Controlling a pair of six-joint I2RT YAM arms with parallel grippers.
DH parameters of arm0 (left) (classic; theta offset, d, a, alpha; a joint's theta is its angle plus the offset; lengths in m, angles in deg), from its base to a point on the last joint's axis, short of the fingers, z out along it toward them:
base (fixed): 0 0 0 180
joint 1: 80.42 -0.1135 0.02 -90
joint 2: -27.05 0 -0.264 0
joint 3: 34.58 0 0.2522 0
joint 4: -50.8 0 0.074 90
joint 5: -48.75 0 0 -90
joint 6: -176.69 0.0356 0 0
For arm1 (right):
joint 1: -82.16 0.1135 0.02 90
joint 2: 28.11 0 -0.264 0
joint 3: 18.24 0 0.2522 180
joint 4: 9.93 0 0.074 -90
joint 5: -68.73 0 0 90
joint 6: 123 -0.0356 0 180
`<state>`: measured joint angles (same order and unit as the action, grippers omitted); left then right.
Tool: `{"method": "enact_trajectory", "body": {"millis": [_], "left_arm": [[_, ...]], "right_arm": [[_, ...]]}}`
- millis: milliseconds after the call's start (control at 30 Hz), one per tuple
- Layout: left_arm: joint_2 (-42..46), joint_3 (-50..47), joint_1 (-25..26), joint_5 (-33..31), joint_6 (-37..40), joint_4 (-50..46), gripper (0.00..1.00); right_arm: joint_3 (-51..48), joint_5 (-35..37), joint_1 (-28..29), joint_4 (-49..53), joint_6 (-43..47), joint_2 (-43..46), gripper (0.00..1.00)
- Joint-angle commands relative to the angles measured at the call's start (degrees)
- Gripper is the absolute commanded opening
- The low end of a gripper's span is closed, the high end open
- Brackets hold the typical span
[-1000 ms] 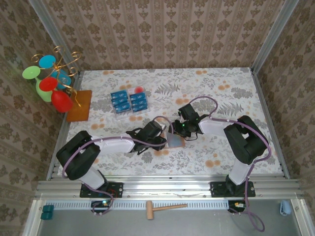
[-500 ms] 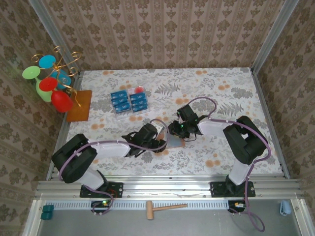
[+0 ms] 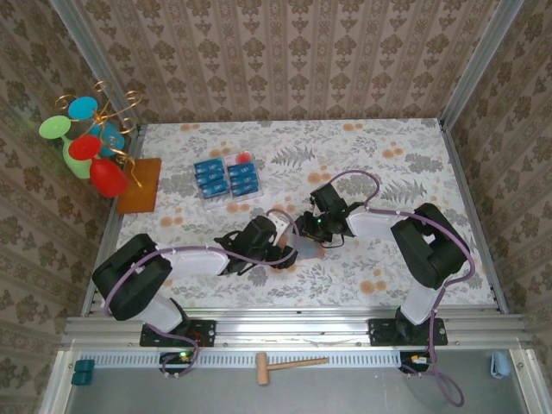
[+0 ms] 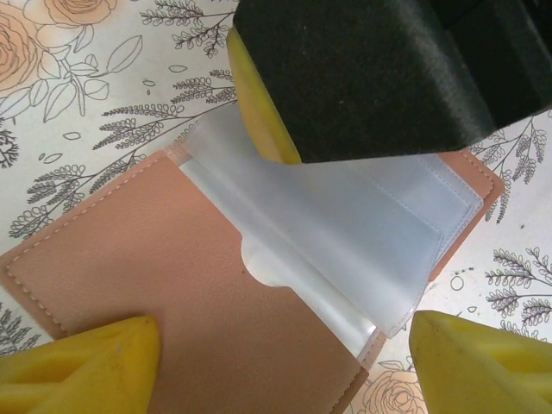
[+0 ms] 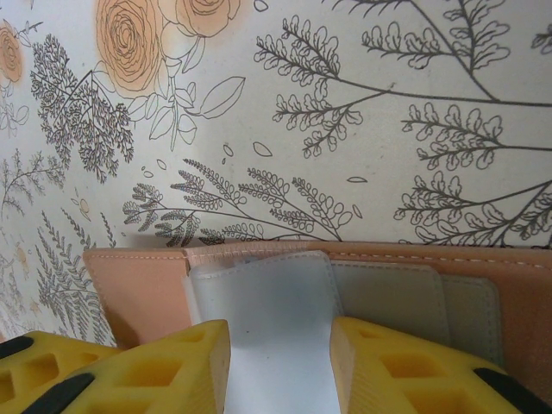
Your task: Put the credit cards into the card holder
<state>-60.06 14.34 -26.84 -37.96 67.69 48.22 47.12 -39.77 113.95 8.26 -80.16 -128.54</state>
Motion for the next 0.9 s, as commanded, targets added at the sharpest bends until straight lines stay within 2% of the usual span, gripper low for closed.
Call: {"method": "enact_trajectory", "body": {"millis": [0,333,433,700,867], "left_arm": [[-1.37,1.91,0.12,0.85,1.77,0.45,0.78],[-4.37,4.33,0.12,0.84,2.56,-1.23,0.79],[-5.5,4.56,0.12,1.01,2.66,-1.34,0.77],[-6.5,3.82,0.04,1.01,2.5,-1.18,0.72],[-6.76,3.78,-0.21,1.11,2.38,-0.82,0.7]], "right_arm": [[-0.31,0.13,0.47,2.42,-1.0,-0.46,0.37],[-0.28,-0.14,0.46,2.67,-0.94,0.11,0.37],[0.19,-0.14,0.46,3.26,-0.92,0.42,0.38],[3.2,0.35,-0.49,6.65,0.31,2.61,0.48],[4.07,0.6,-1.55,8.17,1.06,4.72,0.51]]}}
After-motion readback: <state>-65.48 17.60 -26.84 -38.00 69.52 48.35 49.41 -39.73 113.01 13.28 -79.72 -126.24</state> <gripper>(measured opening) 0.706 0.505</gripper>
